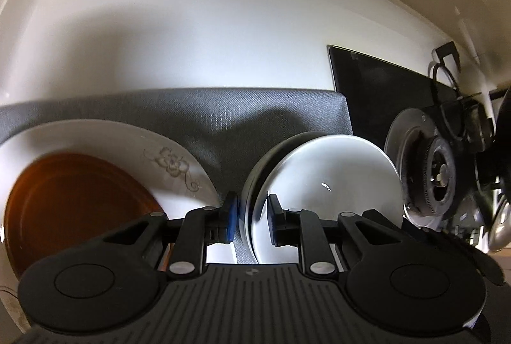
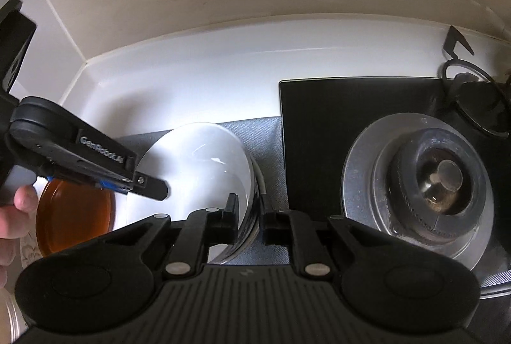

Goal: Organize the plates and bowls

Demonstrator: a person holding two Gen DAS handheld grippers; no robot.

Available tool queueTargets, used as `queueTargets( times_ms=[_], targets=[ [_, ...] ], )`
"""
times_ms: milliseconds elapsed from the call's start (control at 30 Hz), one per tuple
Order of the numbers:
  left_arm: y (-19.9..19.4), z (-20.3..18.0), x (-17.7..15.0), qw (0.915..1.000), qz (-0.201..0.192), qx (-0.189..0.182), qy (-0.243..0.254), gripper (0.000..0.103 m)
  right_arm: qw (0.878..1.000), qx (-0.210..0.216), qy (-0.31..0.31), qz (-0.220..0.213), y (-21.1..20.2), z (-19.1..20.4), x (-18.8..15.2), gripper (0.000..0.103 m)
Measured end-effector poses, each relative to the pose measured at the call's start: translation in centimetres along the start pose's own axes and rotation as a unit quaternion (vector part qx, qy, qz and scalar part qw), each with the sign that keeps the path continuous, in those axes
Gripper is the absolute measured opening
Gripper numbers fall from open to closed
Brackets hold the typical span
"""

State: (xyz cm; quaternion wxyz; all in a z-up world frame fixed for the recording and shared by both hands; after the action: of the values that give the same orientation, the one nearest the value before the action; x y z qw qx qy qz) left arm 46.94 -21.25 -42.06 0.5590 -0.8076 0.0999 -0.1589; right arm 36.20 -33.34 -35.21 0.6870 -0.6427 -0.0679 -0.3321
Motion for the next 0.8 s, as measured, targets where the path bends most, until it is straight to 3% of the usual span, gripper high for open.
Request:
queueTargets(
  times_ms=[133,267,533,700,800],
  targets=[
    [-0.5,0.5,-0.2,0.9995,0.005,-0.022,-0.022,0.021,1.000,-0.011,-0.028,0.002,-0.1,0.5,-0.4,0.011],
    [-0.5,0.3,-0.4,0.9997,-0.004,-0.017,-0.018,0.020,0.996,-0.033,-0.088,0.003,-0.1,1.6,-0.7,0.013],
    [0.1,-0.5,-0.4,0.9999,-0.005,0.013,0.007,0.019,0.968,-0.098,-0.232,0.001,0.3,4.1,-2.7,0.026],
    [0.2,-0.4,-0.4,0.9999,-0.005,0.014,0.007,0.020,0.976,-0.088,-0.198,-0.001,-0.1,3.6,-2.4,0.026],
    [0.3,-0.5,-0.6,0.9998,-0.003,0.017,0.009,0.019,0.991,-0.054,-0.122,0.005,-0.5,2.6,-2.0,0.028]
  ],
)
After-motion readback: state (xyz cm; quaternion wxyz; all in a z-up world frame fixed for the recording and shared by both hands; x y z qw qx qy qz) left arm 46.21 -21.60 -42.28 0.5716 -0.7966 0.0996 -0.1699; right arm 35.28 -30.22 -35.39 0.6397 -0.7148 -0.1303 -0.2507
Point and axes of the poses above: each gripper's, at about its wrist camera, not at the fingertips, and y roughly the way its jaws point, z to its left, x to its top, the point moved 8 cm from there along y, roughly the way its jaws point, and after that the axes turned 1 degree about y, right-handed, at the moved point
